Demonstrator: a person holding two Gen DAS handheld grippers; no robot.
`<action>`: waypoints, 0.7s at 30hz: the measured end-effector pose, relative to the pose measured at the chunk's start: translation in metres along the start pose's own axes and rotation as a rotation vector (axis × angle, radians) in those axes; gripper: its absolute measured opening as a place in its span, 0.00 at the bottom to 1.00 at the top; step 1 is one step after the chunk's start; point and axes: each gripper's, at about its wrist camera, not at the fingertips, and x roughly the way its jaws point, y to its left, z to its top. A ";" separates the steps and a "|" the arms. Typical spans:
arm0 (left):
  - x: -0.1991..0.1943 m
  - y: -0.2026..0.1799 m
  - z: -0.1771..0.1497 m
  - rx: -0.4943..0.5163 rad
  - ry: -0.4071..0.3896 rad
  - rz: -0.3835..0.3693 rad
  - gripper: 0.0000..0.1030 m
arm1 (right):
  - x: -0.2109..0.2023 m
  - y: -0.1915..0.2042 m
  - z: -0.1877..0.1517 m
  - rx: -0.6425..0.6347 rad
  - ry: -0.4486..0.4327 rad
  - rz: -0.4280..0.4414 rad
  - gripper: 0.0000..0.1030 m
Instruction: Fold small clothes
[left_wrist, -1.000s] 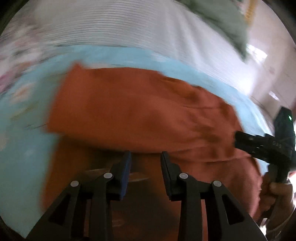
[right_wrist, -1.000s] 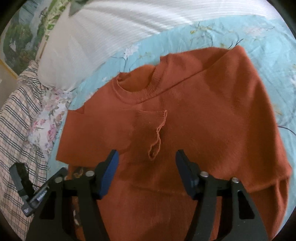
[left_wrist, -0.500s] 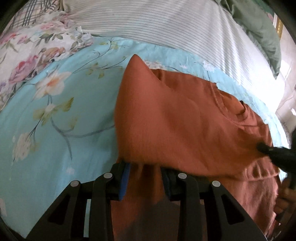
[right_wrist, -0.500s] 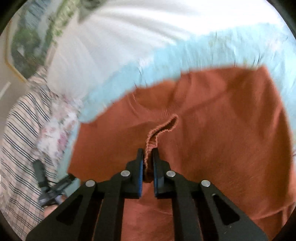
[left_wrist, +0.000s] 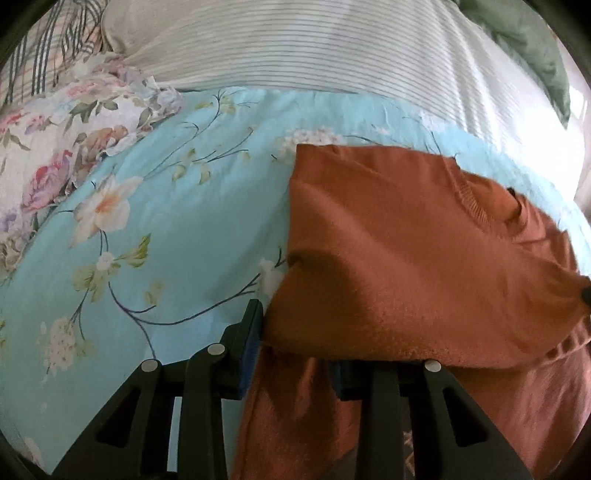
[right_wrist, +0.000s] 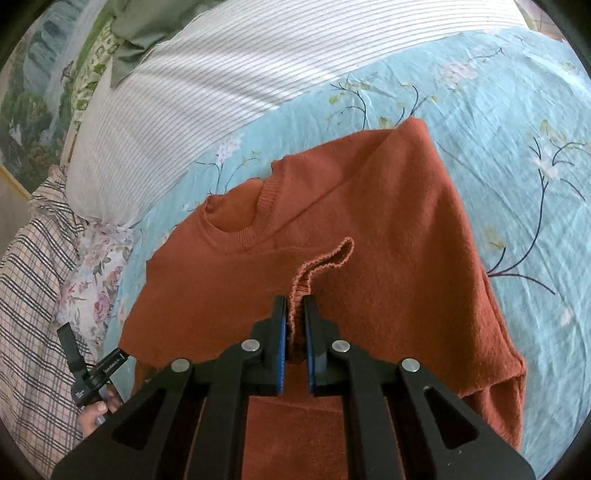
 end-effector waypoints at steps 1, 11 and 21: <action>-0.001 0.003 0.000 -0.013 0.000 -0.008 0.25 | -0.003 0.003 0.002 -0.005 -0.009 0.006 0.09; -0.024 0.027 -0.002 -0.123 -0.074 -0.054 0.06 | -0.014 0.015 0.006 -0.080 -0.073 -0.034 0.09; -0.025 0.032 -0.009 -0.138 -0.070 -0.056 0.06 | -0.016 0.000 -0.004 -0.060 -0.100 -0.042 0.09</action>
